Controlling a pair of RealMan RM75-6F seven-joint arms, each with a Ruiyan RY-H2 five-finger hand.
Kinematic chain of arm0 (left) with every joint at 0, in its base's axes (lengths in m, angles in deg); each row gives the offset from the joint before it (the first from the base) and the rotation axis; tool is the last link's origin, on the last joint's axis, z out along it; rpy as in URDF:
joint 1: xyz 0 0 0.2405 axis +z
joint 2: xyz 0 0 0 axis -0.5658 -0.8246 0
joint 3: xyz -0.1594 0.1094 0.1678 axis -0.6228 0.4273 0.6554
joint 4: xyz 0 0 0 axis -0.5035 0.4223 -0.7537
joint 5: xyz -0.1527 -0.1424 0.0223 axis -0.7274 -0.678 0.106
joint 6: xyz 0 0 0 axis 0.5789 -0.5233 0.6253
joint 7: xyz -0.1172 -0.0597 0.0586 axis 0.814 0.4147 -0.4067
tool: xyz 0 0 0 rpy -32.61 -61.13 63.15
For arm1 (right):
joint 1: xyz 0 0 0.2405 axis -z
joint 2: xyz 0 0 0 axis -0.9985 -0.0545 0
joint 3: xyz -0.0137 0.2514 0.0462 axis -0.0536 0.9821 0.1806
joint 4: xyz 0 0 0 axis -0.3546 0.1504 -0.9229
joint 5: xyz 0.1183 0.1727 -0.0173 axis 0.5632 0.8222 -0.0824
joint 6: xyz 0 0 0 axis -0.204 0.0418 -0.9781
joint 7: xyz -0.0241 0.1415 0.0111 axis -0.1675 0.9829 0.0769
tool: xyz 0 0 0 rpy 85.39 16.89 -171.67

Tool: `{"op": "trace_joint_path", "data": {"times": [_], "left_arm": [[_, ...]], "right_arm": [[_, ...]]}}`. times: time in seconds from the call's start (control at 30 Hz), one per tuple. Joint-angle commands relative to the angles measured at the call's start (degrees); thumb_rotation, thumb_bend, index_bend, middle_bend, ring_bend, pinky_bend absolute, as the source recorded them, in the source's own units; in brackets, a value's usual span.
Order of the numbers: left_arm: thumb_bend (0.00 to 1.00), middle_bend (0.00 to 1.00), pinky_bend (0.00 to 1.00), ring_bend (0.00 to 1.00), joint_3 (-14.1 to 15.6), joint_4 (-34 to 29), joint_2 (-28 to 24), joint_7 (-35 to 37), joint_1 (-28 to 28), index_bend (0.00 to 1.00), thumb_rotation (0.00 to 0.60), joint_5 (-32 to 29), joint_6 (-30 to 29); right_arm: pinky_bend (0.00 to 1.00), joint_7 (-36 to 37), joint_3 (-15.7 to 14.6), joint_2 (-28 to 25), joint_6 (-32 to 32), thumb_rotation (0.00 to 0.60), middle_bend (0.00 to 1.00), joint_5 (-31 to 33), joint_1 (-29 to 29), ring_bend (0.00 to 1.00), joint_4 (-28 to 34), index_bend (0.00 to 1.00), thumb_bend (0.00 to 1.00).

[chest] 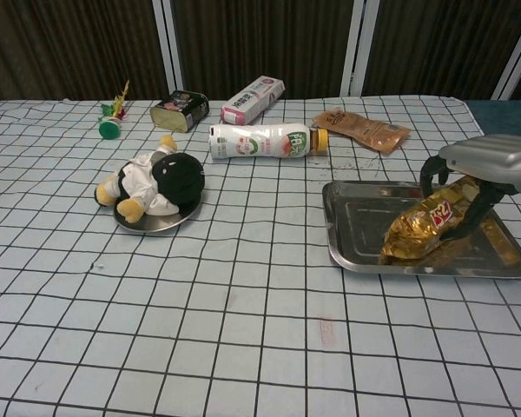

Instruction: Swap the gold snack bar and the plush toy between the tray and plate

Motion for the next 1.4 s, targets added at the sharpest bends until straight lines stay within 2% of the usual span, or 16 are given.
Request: {"op": "trace_joint_path", "data": {"times": [0.03,0.13,0.27,0.5,0.67,0.87,1.0,1.23,1.3,1.4], "left_arm": [[0.50,0.12,0.19,0.04,-0.01,-0.05,-0.02,0.01,0.01,0.09,0.600,-0.04,0.03],[0.50,0.12,0.19,0.04,0.00,-0.12,-0.04,0.00,0.02,0.09,0.600,0.00,0.04],[0.50,0.12,0.19,0.04,0.06,-0.09,0.03,-0.18,-0.05,0.09,0.600,0.13,0.14],[0.51,0.13,0.19,0.04,0.20,-0.22,-0.02,-0.63,-0.14,0.09,0.600,0.07,0.54],[0.51,0.14,0.20,0.04,0.21,-0.24,-0.26,-0.19,-0.10,0.10,0.600,0.10,0.56],[0.51,0.14,0.20,0.04,0.00,-0.31,-0.70,0.45,0.07,0.11,0.600,-0.34,0.52],[0.51,0.14,0.20,0.04,-0.26,-0.18,-0.90,1.15,0.19,0.11,0.600,-0.81,0.48],[0.51,0.15,0.21,0.04,-0.50,0.04,-1.03,1.76,0.18,0.11,0.600,-1.60,0.97],[0.51,0.15,0.21,0.05,-0.51,0.00,-1.00,1.63,0.17,0.12,0.600,-1.59,0.97],[0.51,0.15,0.21,0.05,-0.48,0.02,-0.99,1.49,0.19,0.12,0.600,-1.43,0.83]], "right_arm": [[0.60,1.36,-0.44,2.54,-5.72,0.600,0.59,-4.25,1.38,0.63,-3.17,0.83,0.11],[0.68,1.63,-0.47,3.32,-7.42,0.600,0.65,-5.13,1.79,0.71,-4.41,0.91,0.13],[0.73,3.71,0.46,4.13,-8.88,0.600,0.66,-5.88,1.74,0.76,-4.29,0.93,0.15],[0.73,7.49,2.96,5.95,-7.60,0.600,0.67,-8.68,-2.27,0.77,-2.81,0.93,0.15],[0.73,7.99,5.12,10.31,-6.89,0.600,0.67,-10.58,-6.67,0.77,-5.95,0.93,0.15],[0.73,10.10,7.25,16.89,-4.73,0.600,0.67,-11.76,-12.58,0.77,-14.50,0.93,0.15],[0.73,12.33,7.65,20.81,-3.92,0.600,0.67,-12.96,-15.86,0.77,-21.11,0.93,0.15],[0.73,16.70,8.14,28.09,-7.07,0.600,0.67,-14.56,-19.22,0.77,-34.94,0.93,0.15],[0.73,19.32,7.65,29.56,-7.31,0.600,0.67,-15.26,-20.05,0.75,-38.63,0.93,0.15],[0.71,23.69,6.16,30.69,-7.13,0.600,0.66,-16.76,-20.95,0.67,-42.55,0.88,0.15]]}}
